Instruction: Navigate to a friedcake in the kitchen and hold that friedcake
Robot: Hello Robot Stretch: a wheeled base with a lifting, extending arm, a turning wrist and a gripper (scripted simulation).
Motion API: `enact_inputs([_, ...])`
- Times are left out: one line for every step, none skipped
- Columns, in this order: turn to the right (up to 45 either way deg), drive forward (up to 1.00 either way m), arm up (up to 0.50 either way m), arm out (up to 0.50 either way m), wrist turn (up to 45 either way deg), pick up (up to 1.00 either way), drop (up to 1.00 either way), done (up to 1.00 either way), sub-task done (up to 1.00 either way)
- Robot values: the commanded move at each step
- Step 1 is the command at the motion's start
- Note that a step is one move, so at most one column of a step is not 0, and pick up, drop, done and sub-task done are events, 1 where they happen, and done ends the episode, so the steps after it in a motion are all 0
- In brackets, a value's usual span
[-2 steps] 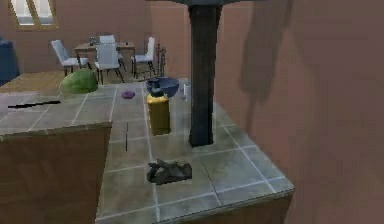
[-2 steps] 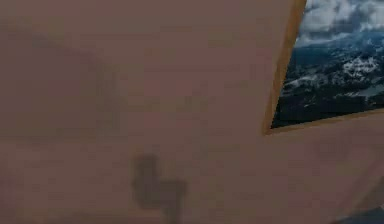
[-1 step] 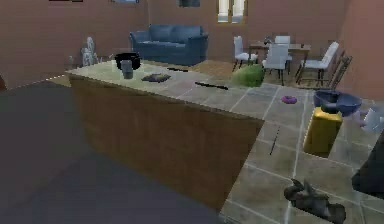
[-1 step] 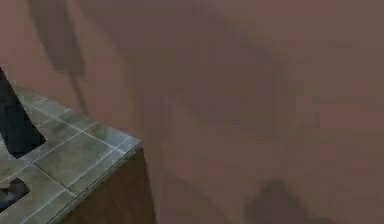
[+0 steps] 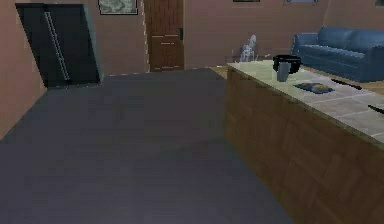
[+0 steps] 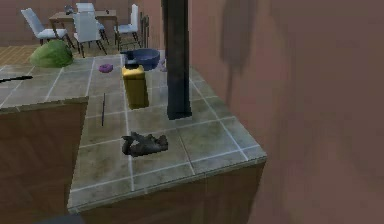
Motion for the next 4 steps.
enact_inputs([-3.0,0.0,0.0,0.0,0.0,0.0,0.0,0.0,0.0])
enact_inputs([18.0,0.0,0.0,0.0,0.0,0.0,0.0,0.0,0.0])
enact_inputs([0.0,0.25,0.0,0.0,0.0,0.0,0.0,0.0,0.0])
enact_inputs([12.0,0.0,0.0,0.0,0.0,0.0,0.0,0.0,0.0])
